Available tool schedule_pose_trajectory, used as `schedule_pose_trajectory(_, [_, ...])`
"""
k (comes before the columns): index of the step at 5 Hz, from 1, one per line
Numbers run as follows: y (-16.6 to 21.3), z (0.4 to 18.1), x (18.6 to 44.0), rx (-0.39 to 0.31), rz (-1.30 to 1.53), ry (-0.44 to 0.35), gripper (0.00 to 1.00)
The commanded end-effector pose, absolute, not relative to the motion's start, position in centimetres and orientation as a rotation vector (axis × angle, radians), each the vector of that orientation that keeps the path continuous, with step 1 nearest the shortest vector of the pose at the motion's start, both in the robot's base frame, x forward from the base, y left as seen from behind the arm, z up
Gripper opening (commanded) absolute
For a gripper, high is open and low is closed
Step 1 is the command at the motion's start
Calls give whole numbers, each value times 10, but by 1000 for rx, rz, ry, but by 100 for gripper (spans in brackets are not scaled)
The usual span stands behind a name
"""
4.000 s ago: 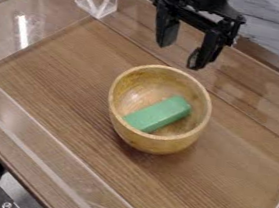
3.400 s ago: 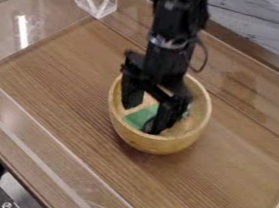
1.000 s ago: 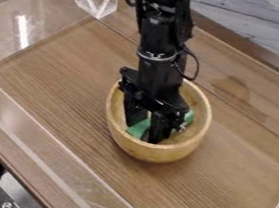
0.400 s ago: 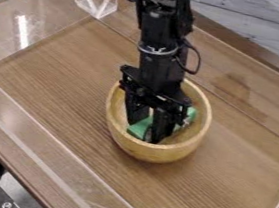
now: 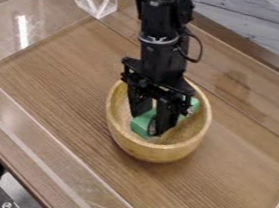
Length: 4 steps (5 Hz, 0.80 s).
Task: Remove the green block from inside the brown bowl and put it on the table
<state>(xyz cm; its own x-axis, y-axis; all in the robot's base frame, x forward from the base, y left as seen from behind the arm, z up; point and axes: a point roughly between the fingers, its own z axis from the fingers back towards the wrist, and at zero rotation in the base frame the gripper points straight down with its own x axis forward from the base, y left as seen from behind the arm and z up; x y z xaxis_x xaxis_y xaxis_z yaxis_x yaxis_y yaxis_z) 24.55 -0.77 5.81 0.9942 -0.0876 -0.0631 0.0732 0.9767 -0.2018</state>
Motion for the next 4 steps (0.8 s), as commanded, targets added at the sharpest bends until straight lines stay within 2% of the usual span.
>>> schedule_pose_trajectory(1, [-3,85,256,-196,-88,-15,0])
schedule_pose_trajectory(4, [8,107,250,-213,-75,-24,0])
